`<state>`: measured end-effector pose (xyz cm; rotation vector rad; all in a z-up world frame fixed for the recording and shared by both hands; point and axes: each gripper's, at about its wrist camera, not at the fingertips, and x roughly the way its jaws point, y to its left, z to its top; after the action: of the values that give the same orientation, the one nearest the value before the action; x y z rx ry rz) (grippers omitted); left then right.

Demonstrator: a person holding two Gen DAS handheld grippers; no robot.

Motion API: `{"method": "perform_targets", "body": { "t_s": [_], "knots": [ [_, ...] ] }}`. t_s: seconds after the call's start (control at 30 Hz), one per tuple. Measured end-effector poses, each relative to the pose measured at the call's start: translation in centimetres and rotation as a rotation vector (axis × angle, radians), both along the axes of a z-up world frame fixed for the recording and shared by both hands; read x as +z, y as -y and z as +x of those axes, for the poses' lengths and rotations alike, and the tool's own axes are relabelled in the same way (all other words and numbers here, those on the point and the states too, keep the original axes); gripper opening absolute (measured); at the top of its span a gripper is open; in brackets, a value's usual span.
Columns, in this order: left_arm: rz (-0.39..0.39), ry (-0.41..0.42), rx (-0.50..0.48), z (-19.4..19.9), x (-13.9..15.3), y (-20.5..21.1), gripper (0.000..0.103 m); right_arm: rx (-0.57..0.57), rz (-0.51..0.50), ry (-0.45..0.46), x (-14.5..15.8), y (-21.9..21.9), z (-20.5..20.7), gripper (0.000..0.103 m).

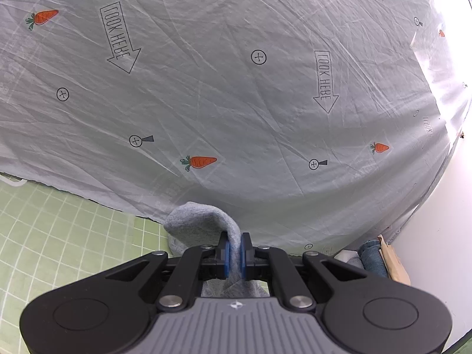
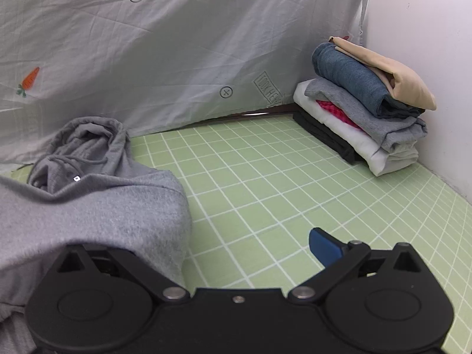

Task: Fold clothes

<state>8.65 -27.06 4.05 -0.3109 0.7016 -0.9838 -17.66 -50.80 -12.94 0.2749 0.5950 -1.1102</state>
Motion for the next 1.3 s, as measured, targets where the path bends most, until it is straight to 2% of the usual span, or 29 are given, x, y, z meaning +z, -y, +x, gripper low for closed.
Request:
{"method": "perform_targets", "body": {
  "t_s": [0.03,0.1,0.33,0.43,0.5,0.67,0.87,1.0,1.17,1.3],
  "knots": [
    [-0.005,0.000,0.001,0.0,0.1,0.0,0.007,0.023,0.004,0.021,0.2,-0.4,0.2,0.103],
    [-0.013,0.002,0.003,0.1,0.3,-0.1,0.007,0.092,0.000,0.004,-0.4,-1.3,1.4,0.103],
    [-0.018,0.017,0.021,0.2,0.8,-0.6,0.007,0.226,-0.048,-0.209,-4.5,-2.8,6.2,0.103],
    [-0.020,0.019,0.032,0.3,0.9,-0.8,0.007,0.230,-0.107,-0.305,-5.2,-2.5,7.2,0.103],
    [-0.023,0.020,0.038,0.5,1.1,-0.9,0.007,0.193,-0.137,-0.336,-5.0,-1.7,7.2,0.103],
    [-0.025,0.018,0.030,0.5,0.9,-0.5,0.007,0.111,-0.129,-0.260,-3.1,1.3,4.6,0.103],
    [0.013,0.009,0.010,0.2,0.0,0.5,0.007,0.106,-0.008,-0.181,-5.0,4.2,1.6,0.103],
    [0.042,0.007,0.011,-0.1,-0.7,0.6,0.007,0.124,0.011,-0.140,-5.1,4.4,1.0,0.103],
    [0.068,0.021,0.022,-0.5,-1.2,0.0,0.007,0.107,0.107,-0.047,-4.3,4.7,-1.0,0.103],
    [0.089,0.013,0.032,-0.4,-1.8,-0.4,0.007,0.125,0.092,-0.075,-4.1,3.4,-2.1,0.103]
  ]
}}
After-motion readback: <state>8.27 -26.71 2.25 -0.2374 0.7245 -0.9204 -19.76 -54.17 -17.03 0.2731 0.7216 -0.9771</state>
